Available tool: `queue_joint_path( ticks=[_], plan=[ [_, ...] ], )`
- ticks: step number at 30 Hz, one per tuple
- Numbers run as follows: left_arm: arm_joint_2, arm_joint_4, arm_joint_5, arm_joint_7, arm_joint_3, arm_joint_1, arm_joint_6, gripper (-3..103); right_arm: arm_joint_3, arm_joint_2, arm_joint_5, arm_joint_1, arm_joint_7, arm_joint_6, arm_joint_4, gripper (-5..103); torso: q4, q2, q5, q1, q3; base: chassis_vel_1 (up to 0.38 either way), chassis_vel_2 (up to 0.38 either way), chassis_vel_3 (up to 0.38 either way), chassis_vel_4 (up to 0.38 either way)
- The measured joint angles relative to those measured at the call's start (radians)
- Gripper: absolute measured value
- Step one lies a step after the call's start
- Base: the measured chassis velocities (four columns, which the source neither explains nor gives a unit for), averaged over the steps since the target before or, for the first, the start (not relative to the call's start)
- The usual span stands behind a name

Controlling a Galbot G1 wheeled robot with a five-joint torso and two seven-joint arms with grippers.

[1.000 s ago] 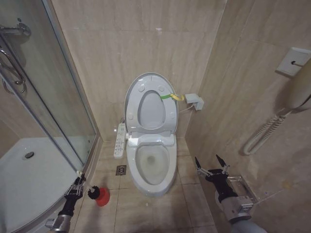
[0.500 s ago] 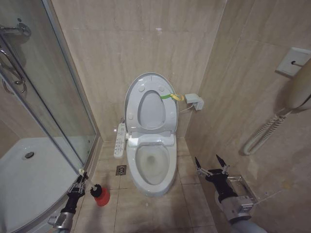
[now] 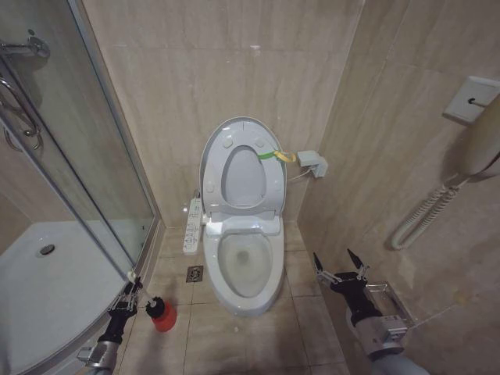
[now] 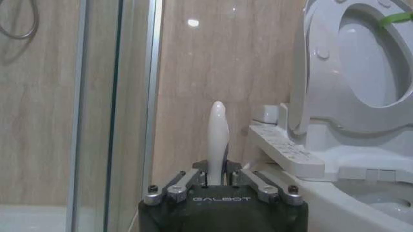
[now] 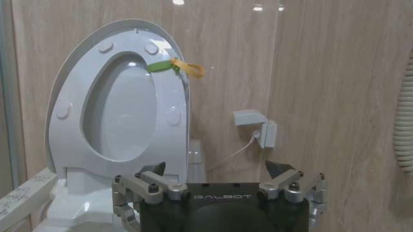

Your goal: Open the toilet lid, clean the toilet bowl with a toilet brush, close the toilet lid, and flush.

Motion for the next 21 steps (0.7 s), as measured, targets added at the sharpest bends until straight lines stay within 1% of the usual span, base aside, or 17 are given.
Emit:
queue_joint_path(
  ticks=[8, 21],
  plan=[
    [0.0, 0.002, 0.015, -0.017, -0.004, 0.006, -0.001, 18, 0.0, 0.0, 0.0, 0.0, 0.0, 0.0, 0.0, 100, 0.0, 0.0, 0.0, 0.0, 0.0, 0.0, 0.0, 0.0, 0.0],
    [0.002, 0.004, 0.02, -0.019, -0.003, 0.003, -0.002, 18, 0.0, 0.0, 0.0, 0.0, 0.0, 0.0, 0.0, 100, -0.0002, -0.012, 0.0, -0.005, -0.006, 0.0, 0.0, 0.0, 0.0]
  ],
)
